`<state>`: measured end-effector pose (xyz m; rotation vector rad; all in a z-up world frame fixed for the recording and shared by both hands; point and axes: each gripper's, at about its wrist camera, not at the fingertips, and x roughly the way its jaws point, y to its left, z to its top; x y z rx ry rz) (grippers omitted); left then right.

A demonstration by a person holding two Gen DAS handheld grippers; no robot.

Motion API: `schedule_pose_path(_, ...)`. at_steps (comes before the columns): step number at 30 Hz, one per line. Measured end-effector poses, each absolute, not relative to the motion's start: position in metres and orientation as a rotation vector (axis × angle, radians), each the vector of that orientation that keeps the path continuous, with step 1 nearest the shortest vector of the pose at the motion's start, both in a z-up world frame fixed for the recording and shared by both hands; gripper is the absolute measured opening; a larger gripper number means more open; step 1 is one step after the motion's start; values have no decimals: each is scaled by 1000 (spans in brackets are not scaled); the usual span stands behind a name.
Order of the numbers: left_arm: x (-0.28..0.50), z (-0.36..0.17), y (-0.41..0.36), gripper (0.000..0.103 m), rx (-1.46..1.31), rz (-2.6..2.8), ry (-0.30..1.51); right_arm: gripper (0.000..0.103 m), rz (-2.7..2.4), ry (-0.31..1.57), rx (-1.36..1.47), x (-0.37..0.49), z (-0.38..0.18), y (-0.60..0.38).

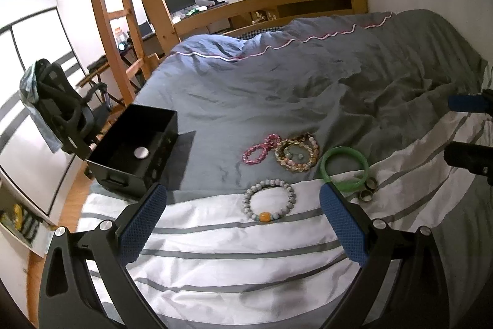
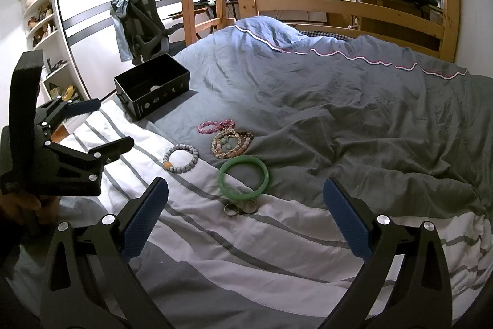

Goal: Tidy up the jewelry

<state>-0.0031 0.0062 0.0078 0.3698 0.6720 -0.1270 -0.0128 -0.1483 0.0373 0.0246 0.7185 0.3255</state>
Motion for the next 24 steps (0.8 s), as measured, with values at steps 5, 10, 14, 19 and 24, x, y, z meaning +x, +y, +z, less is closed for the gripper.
schedule_pose_path(5, -3, 10, 9, 97, 369, -129, 665, 99, 325, 720, 23, -13, 37, -148)
schedule_pose_path(10, -9, 11, 9, 98, 436, -122, 652, 99, 325, 721, 24, -12, 36, -148)
schedule_pose_path(14, -11, 16, 16, 98, 416, -127, 642, 99, 326, 722, 23, -12, 35, -149)
schedule_pose_path(19, -6, 9, 17, 98, 394, -127, 663, 99, 325, 722, 21, -13, 38, -149)
schedule_pose_path(24, -4, 6, 14, 98, 399, -126, 671, 99, 324, 725, 19, -11, 34, -147)
